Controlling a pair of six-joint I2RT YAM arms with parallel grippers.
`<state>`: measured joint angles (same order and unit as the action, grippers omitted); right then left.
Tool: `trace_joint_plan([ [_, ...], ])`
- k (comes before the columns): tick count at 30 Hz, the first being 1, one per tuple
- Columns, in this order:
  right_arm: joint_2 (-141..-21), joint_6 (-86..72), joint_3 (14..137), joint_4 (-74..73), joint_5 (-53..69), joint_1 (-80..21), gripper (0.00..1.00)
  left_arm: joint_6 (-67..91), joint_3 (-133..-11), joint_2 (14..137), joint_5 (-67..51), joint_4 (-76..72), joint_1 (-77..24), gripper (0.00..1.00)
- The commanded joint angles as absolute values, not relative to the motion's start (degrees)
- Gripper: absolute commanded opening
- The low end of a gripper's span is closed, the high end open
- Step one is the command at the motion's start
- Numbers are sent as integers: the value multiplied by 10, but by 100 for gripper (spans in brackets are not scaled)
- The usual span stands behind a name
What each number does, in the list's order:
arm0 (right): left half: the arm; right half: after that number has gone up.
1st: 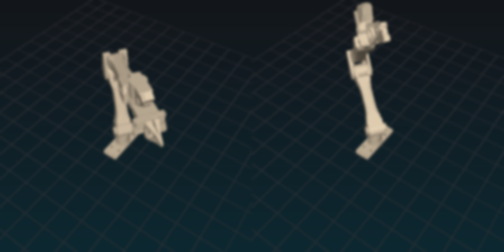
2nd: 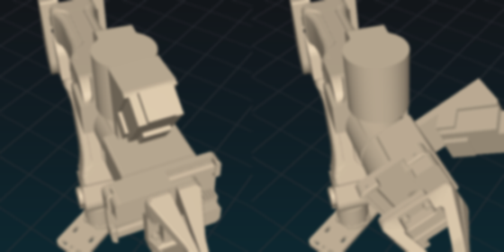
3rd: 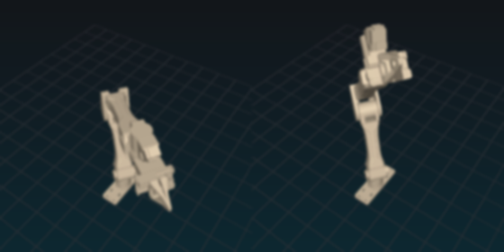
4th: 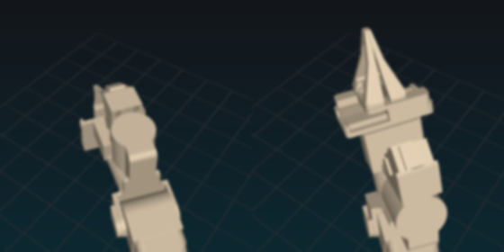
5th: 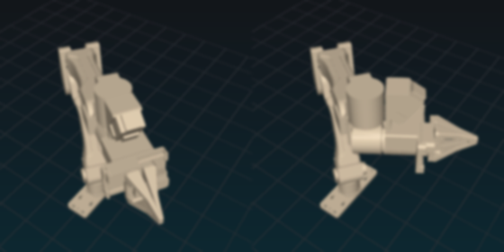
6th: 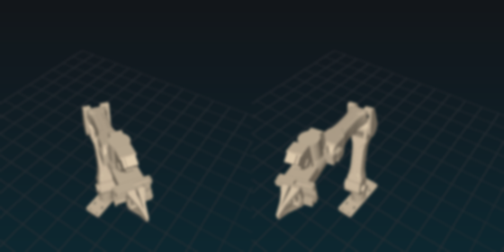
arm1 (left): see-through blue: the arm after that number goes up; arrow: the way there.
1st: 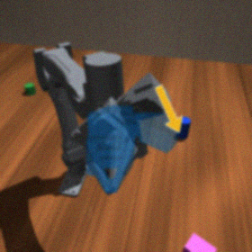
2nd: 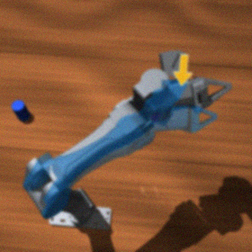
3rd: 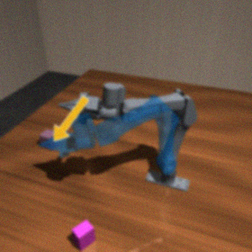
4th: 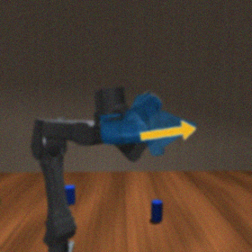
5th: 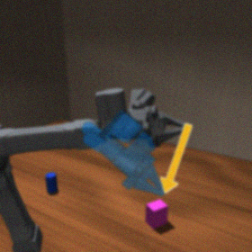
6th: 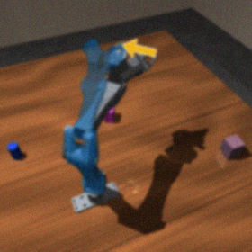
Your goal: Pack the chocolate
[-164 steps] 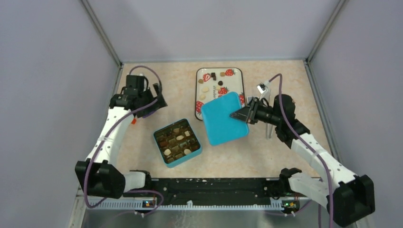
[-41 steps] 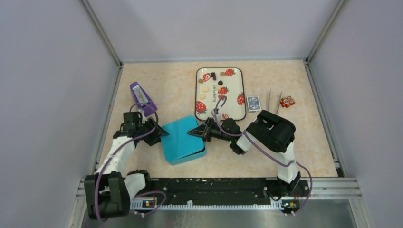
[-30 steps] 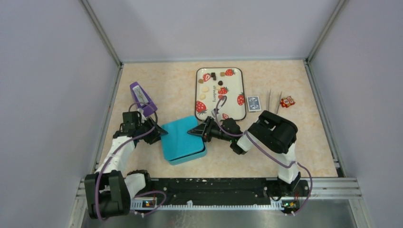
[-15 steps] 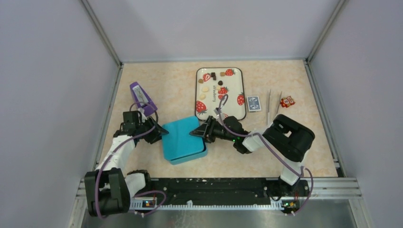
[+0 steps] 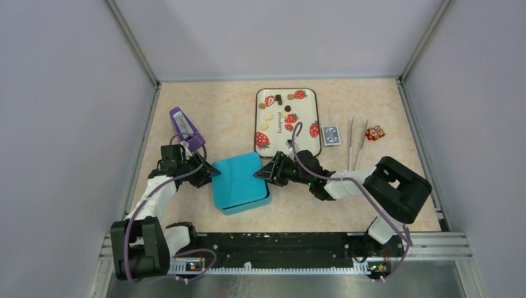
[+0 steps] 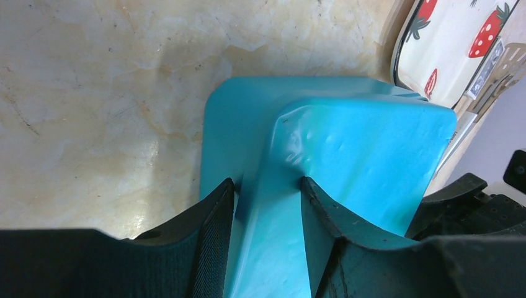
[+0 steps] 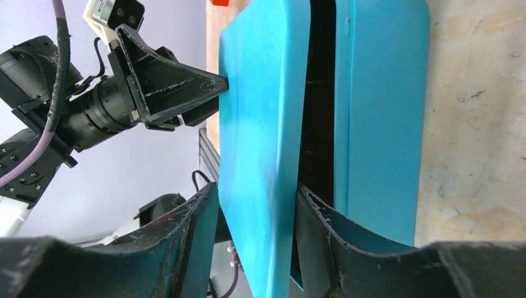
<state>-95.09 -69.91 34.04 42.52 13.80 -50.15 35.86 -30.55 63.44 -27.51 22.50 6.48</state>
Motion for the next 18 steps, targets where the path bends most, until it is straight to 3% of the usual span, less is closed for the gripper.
trace_joint_plan([
  [1,-897,-650,346,384,98,-509,47,355,-309,644,-269,221,65,48],
  [18,-882,-603,381,237,33,-508,46,358,-319,629,-280,241,65,56],
])
